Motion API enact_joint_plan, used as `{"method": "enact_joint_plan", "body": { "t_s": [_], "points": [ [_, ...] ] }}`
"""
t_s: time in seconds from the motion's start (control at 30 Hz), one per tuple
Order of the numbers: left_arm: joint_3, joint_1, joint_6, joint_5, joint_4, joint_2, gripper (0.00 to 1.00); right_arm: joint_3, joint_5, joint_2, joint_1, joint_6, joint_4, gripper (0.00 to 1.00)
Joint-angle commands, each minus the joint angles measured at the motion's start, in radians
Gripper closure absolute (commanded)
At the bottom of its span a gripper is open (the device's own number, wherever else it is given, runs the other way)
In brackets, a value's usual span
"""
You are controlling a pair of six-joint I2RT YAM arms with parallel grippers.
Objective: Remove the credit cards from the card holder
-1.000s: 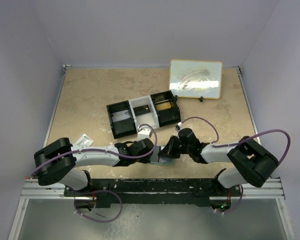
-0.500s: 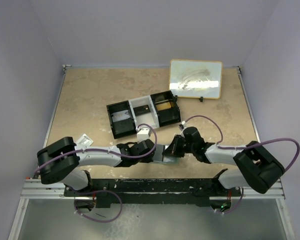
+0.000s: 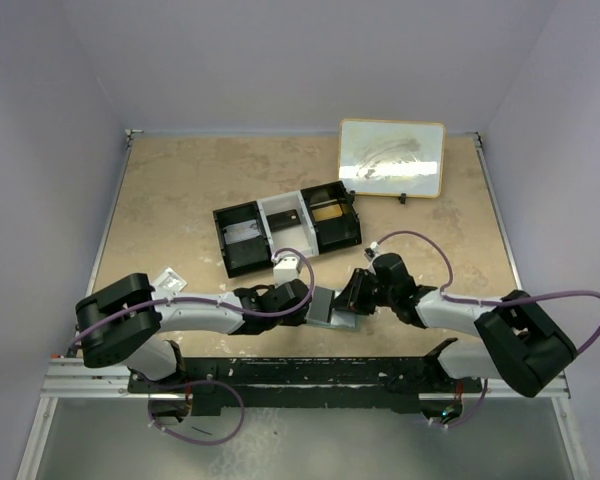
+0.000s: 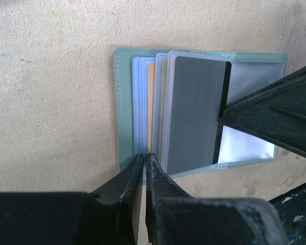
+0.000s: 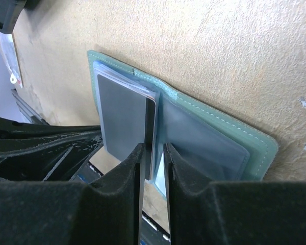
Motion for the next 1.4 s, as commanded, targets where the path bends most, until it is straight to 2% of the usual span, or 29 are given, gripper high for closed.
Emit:
{"method": "enact_joint_plan", "body": {
  "t_s": [0.0,0.13,0.43,0.7,0.87,1.0,1.17,1.37],
  "points": [
    [-0.028,-0.006,0.011,0.006,-0.083,0.041,0.96,0.013,0.045,0.007,-0.009,-0.039,-0.065,0.75],
    [-0.022,-0.006,0.018,0.01,-0.084,0.043,0.97,0.013,-0.013,0.021,-0.009,-0.027,0.019,0.76],
    [-0.009,-0.011,0.02,0.009,-0.09,0.046,0.97,0.008,-0.049,0.112,-0.008,-0.043,0.094,0.9],
    [-0.012,-0.013,0.013,-0.005,-0.107,0.046,0.98,0.03,0.104,0.06,-0.014,-0.052,-0.081,0.97],
    [-0.019,-0.014,0.01,-0.008,-0.108,0.057,0.98,0.001,0.102,0.003,-0.042,-0.069,-0.119,0.99],
    [-0.038,-0.014,-0.009,-0.022,-0.109,0.068,0.99,-0.004,0.119,-0.025,-0.07,-0.09,-0.177,0.99],
    [-0.039,-0.02,-0.011,-0.017,-0.101,0.066,0.99,-0.015,0.055,-0.051,-0.08,-0.102,-0.124,0.97],
    [0.013,-0.027,-0.003,-0.049,-0.152,0.036,0.97,-0.013,-0.052,-0.078,-0.08,-0.141,-0.027,0.81]
  ]
}}
